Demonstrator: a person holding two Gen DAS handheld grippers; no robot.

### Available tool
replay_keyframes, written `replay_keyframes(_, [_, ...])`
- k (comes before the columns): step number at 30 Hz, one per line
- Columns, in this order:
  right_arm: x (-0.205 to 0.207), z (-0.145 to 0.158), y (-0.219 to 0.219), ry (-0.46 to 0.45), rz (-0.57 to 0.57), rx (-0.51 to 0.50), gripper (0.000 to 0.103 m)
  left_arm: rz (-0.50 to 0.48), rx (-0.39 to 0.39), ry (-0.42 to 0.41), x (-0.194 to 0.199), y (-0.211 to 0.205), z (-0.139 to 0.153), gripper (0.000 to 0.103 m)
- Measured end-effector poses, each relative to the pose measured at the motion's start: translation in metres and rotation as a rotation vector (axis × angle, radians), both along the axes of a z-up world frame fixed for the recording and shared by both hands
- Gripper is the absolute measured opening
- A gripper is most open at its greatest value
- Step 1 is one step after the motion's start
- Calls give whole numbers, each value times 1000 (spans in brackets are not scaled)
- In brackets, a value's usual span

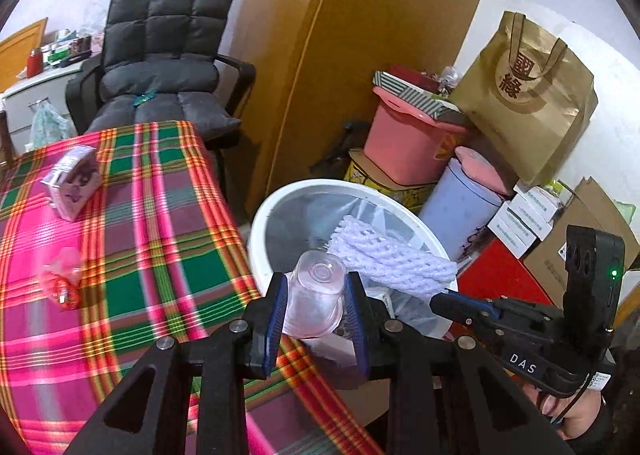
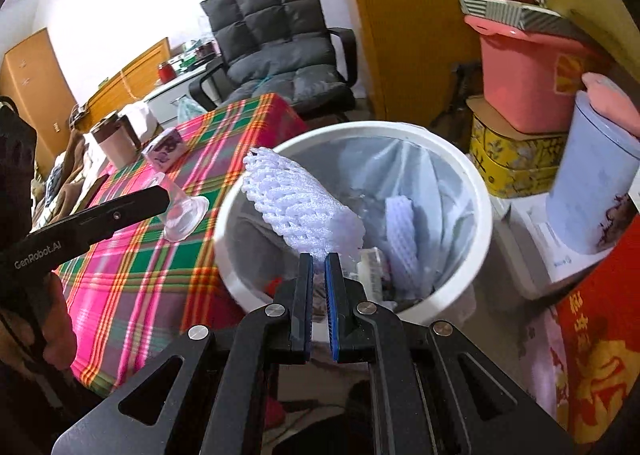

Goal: Collect trash
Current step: 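Carry the clear cup with the left tool over the bin while the right carries the sleeve, then open both tools to drop the clear cup and mesh sleeve into the bin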

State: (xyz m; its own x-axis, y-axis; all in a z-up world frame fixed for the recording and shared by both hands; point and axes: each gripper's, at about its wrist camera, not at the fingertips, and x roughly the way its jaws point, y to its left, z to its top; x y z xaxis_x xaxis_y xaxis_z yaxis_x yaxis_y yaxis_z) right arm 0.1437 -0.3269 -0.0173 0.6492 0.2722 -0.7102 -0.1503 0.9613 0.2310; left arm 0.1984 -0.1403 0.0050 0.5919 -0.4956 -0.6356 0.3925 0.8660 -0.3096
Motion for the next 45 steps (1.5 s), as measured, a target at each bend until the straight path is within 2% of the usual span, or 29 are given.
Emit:
replay_keyframes(17, [2, -8, -20, 45, -73, -2, 12, -45, 20, 49, 25, -34, -24, 30])
replay_keyframes(19, [3, -8, -20, 44, -76, 0, 25, -43, 18, 48, 26, -34, -25, 34])
replay_keyframes(22, [2, -7, -20, 39, -77, 4, 33, -36, 12, 47, 25, -31, -25, 37])
replay_keyframes(33, [-7, 3, -10, 13, -61, 8, 33, -13, 0, 38, 12, -14, -17, 37])
replay_keyframes(45, [-20, 22, 21, -31, 20, 3, 33, 36, -16, 17, -21, 20, -2, 37])
